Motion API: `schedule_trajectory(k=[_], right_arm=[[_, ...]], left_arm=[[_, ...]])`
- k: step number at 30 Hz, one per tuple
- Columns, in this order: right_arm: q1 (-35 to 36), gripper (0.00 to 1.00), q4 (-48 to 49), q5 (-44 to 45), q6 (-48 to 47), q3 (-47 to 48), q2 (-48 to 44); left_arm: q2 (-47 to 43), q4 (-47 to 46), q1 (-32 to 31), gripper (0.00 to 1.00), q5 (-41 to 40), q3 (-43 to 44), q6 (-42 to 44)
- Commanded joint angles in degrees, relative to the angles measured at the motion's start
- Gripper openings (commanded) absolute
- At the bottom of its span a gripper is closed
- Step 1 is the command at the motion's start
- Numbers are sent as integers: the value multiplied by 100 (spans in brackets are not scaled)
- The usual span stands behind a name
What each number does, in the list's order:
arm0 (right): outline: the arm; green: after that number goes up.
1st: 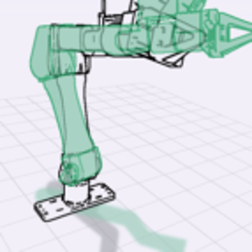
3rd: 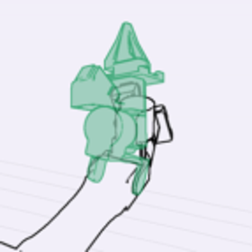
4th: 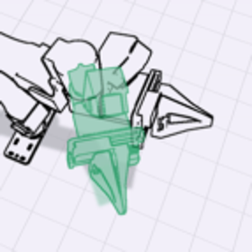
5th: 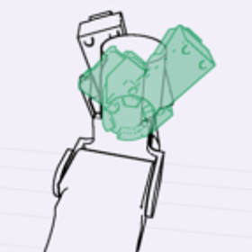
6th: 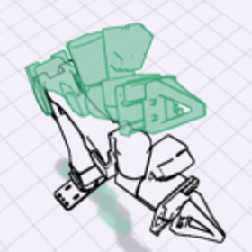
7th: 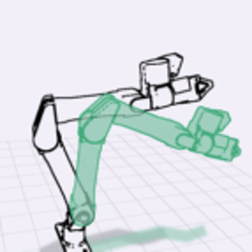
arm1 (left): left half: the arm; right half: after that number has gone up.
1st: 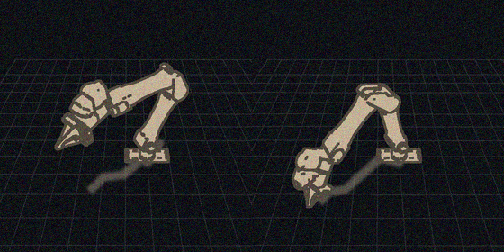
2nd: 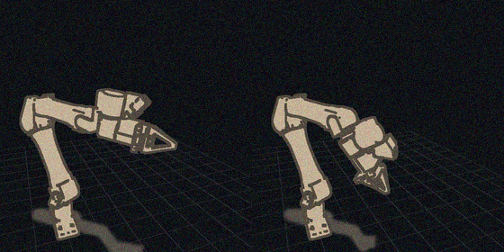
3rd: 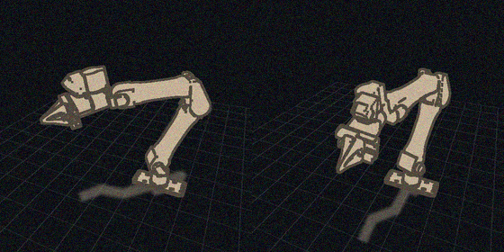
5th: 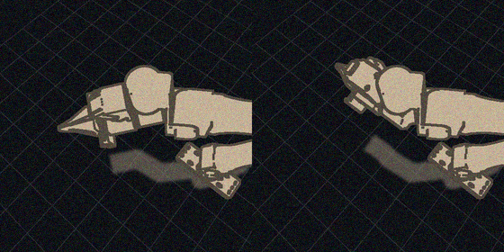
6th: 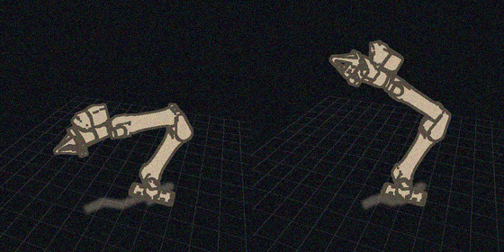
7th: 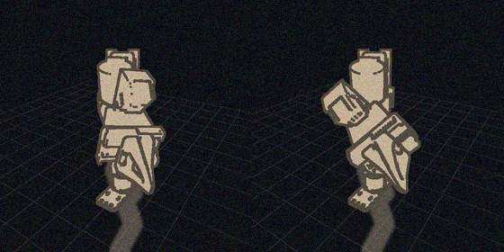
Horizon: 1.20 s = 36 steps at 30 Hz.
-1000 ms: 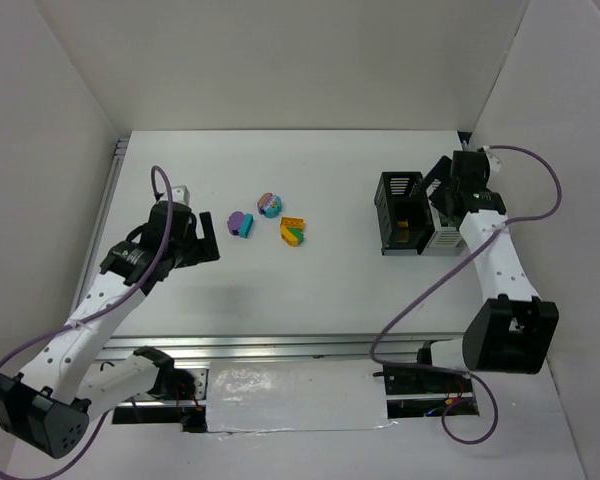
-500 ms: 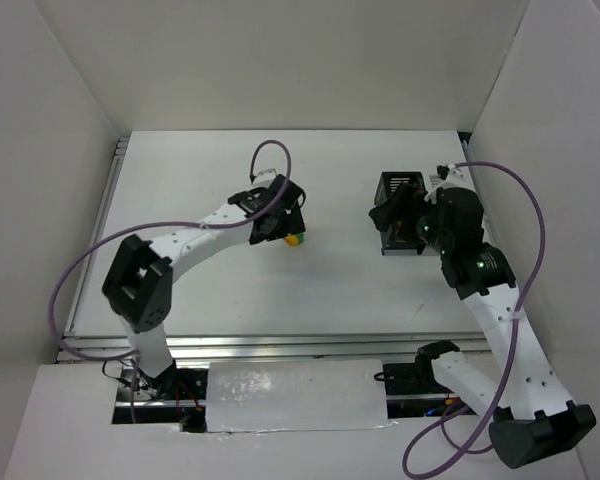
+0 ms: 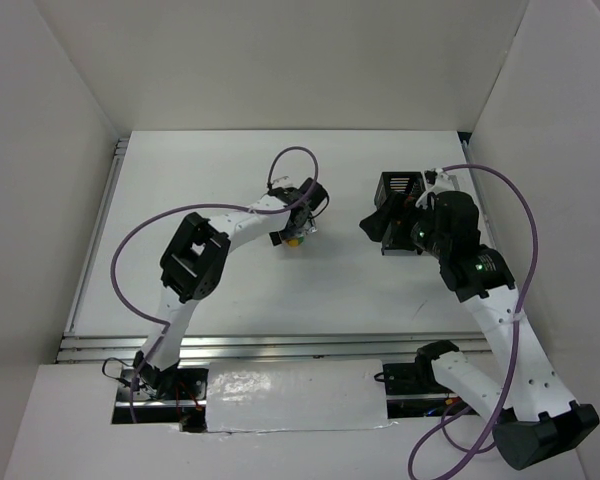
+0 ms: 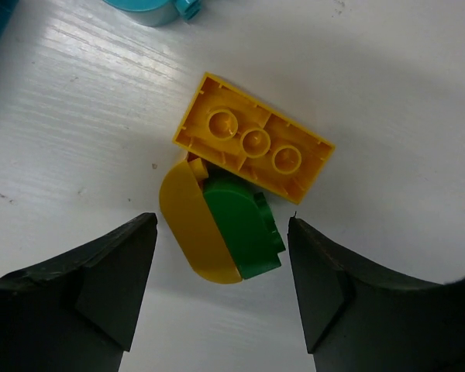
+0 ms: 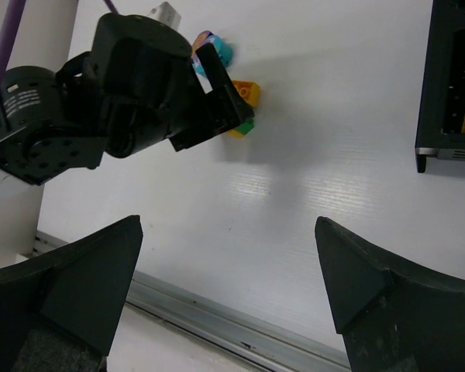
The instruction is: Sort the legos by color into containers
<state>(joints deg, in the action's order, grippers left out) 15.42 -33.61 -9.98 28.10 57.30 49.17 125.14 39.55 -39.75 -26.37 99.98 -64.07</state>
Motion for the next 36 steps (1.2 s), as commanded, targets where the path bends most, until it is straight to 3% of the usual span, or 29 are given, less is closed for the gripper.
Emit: schedule_trajectory(k=[1, 5, 7, 8, 9, 11, 12, 16, 20, 21, 24, 26, 30, 36], right_arm=[[84, 100, 161, -154, -111, -34, -153], [93, 100, 161, -101, -138, -26, -171], [102, 100, 187, -110, -129, -34, -188], [102, 100, 205, -110, -129, -43, -197], [102, 100, 214, -92, -120, -52, -188], [102, 100, 232, -110, -112, -78, -136], [102, 100, 249, -127, -85, -78, -83], [93, 100, 494, -171, 143, -227, -135], [101, 100, 601, -442, 336, -237, -109], [119, 100, 714, -548, 441, -254, -57], [172, 99, 1056, -1154, 757, -377, 92], [539, 100, 1154, -1261, 899, -421, 242], [1699, 99, 1058, -403, 1101, -228, 532], [2325, 86, 1269, -250, 1330, -351, 515]], left_arm=[[247, 70, -33, 80, -88, 293, -88], [248, -96, -51, 67, -17, 75, -114], [230, -167, -51, 49, 0, -84, -114], [186, -193, -51, 46, -8, -145, -105], [151, -202, -51, 32, -8, -250, -97], [-76, -237, -59, 16, -9, -400, -105], [-208, -272, -68, 0, 9, -644, -71], [-1732, -1034, -401, 0, -17, -1681, 543], [-3405, -2773, -946, 0, 280, -3418, 2541], [-3731, -3821, -1052, 0, 647, -3807, 2958], [-4918, -5548, -1149, 0, 2501, -5135, 4182], [-5525, -5756, -1263, 0, 2918, -5498, 4613], [-5975, -5573, -1650, 0, 2892, -5429, 5176], [-6247, -5238, -1738, 0, 3190, -5217, 5564]])
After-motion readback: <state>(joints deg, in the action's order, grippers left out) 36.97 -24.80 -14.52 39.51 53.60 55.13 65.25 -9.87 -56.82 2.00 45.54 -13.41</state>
